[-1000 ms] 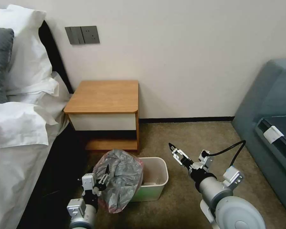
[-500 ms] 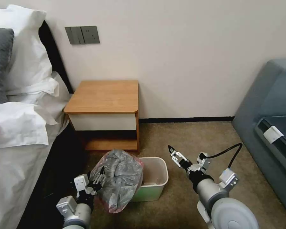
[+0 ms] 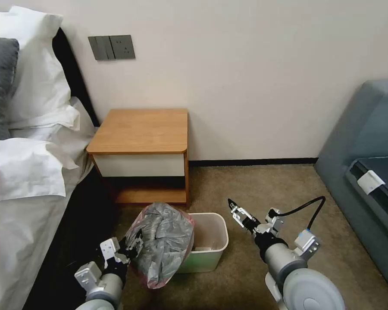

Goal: Pick up the garbage bag from the table and place it over the trash can.

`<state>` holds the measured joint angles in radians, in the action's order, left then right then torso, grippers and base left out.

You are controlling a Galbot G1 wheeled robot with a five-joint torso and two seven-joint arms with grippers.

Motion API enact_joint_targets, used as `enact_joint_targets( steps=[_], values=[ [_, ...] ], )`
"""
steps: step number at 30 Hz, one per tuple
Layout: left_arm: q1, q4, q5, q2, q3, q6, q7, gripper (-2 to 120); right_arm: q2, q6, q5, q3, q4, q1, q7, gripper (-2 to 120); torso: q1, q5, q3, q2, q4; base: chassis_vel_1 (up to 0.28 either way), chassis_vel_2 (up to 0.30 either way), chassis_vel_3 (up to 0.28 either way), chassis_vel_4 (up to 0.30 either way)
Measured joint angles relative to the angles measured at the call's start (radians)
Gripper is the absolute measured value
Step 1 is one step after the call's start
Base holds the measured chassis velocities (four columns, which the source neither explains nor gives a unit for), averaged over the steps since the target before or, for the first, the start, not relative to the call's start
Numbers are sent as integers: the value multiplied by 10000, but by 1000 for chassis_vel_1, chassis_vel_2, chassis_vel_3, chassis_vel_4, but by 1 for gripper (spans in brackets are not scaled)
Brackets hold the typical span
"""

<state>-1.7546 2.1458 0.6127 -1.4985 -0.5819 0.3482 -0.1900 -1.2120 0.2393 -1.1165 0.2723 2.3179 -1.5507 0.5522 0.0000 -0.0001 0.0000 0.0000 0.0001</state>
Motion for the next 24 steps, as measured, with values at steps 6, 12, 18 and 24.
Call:
enact_joint_targets(
  steps=[6,12,18,24],
  values=[
    [109,-28,-174,-15,356,35,11,59,5,-54,75,-18,3,-23,4,100,0,1,0,0,-1,0,0,0,0],
    [197,58,-639,-35,804,39,31,56,-19,-105,175,7,57,-91,-8,100,0,1,0,0,-1,0,0,0,0],
    [246,15,-1074,-50,1071,48,49,55,-48,-154,202,8,28,-82,-35,100,0,1,0,0,-1,0,0,0,0],
    [442,-196,-1456,-81,1319,115,-91,51,-124,-219,209,58,-58,-123,-74,100,0,1,0,0,-1,0,0,0,0]
  ],
)
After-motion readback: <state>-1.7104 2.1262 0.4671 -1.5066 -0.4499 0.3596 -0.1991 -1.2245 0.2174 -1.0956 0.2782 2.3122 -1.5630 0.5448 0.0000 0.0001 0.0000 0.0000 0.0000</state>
